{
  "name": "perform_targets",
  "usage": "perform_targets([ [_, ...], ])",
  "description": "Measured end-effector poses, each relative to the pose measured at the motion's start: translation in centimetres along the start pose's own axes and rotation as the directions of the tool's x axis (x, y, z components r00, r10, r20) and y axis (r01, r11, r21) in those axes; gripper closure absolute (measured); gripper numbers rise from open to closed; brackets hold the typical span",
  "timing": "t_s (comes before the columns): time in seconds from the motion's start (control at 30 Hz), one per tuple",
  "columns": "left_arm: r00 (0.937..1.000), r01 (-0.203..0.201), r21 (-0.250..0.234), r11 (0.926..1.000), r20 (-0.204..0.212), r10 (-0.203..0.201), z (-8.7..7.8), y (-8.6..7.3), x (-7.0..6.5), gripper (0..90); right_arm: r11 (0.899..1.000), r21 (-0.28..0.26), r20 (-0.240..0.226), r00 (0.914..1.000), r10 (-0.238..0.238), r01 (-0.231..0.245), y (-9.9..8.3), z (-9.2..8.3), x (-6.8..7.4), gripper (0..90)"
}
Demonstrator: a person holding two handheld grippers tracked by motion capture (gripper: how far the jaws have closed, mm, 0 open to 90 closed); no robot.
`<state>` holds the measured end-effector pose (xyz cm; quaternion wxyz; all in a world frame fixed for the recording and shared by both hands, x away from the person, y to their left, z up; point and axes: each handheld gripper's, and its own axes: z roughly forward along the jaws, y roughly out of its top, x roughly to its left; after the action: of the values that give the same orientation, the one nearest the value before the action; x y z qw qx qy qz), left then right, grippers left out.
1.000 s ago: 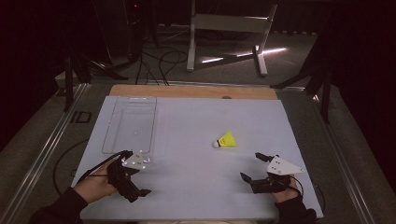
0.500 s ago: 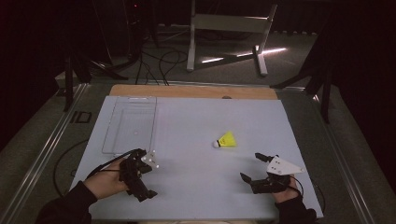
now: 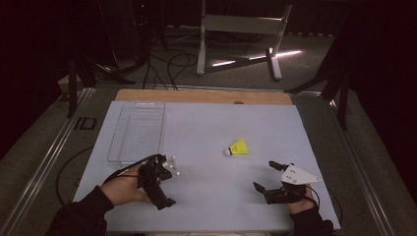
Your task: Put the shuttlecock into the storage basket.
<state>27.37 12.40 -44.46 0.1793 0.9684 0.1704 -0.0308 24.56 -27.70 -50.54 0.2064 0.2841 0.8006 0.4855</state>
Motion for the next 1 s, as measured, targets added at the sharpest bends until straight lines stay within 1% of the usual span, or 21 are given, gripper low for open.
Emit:
perform_targets([
  [0.07,1.0000,0.009,-0.003,0.9999,-0.002,-0.009,0.0,0.5,0.1,0.4,1.000,0.000,-0.001,1.0000,0.000,0.000,0.0,0.0,0.0,8.3],
  [0.1,1.0000,0.002,0.000,1.0000,0.000,-0.002,0.0,0.7,0.1,0.4,1.000,0.001,-0.001,1.0000,-0.001,0.001,0.0,0.0,0.0,8.3],
  [0.2,0.9999,0.008,0.002,1.0000,-0.014,-0.008,0.1,1.5,0.2,0.3,1.000,0.001,0.000,1.0000,-0.006,0.006,0.0,0.0,0.0,8.3],
  [0.27,0.9999,0.004,0.006,1.0000,-0.009,-0.004,0.2,1.9,0.3,0.4,1.000,-0.001,-0.001,1.0000,-0.002,0.002,0.0,0.0,0.0,8.3],
  [0.33,0.9999,0.013,0.014,0.9998,-0.002,-0.013,0.4,2.4,0.4,0.4,1.000,0.000,-0.001,1.0000,-0.004,0.004,0.0,0.0,-0.1,8.3],
  [0.47,1.0000,0.005,0.018,0.9998,0.004,-0.005,0.7,3.2,0.5,0.4,1.000,0.001,-0.001,1.0000,-0.003,0.003,0.0,0.1,0.0,8.3],
  [0.5,0.9999,0.002,0.022,0.9998,0.011,-0.002,0.7,3.4,0.5,0.4,1.000,0.001,0.000,1.0000,-0.003,0.003,0.0,0.1,0.0,8.3],
  [0.57,1.0000,-0.004,0.028,0.9996,0.007,0.003,0.8,3.6,0.5,0.4,1.000,0.000,0.000,1.0000,-0.001,0.001,0.0,0.1,0.0,8.3],
  [0.73,0.9999,-0.011,0.038,0.9992,0.010,0.011,1.1,4.8,0.7,0.4,1.000,0.001,0.000,1.0000,-0.001,0.001,-0.1,0.1,0.0,8.3],
  [0.77,0.9999,-0.011,0.038,0.9992,0.010,0.011,1.1,4.8,0.7,0.4,1.000,0.001,0.000,1.0000,-0.001,0.001,-0.1,0.1,0.0,8.3],
  [0.83,0.9999,-0.008,0.036,0.9993,0.012,0.007,1.1,5.4,0.9,0.4,1.000,0.001,-0.002,1.0000,-0.002,0.002,0.0,0.1,0.0,8.3],
  [0.87,0.9999,-0.013,0.037,0.9992,0.008,0.013,1.1,5.6,1.0,0.4,1.000,0.000,-0.002,1.0000,-0.002,0.002,0.0,0.1,0.0,8.3],
  [1.0,0.9995,-0.028,0.022,0.9994,0.014,0.027,1.0,6.5,1.1,0.4,1.000,-0.001,-0.003,1.0000,-0.001,0.001,0.0,0.1,0.0,8.3],
])
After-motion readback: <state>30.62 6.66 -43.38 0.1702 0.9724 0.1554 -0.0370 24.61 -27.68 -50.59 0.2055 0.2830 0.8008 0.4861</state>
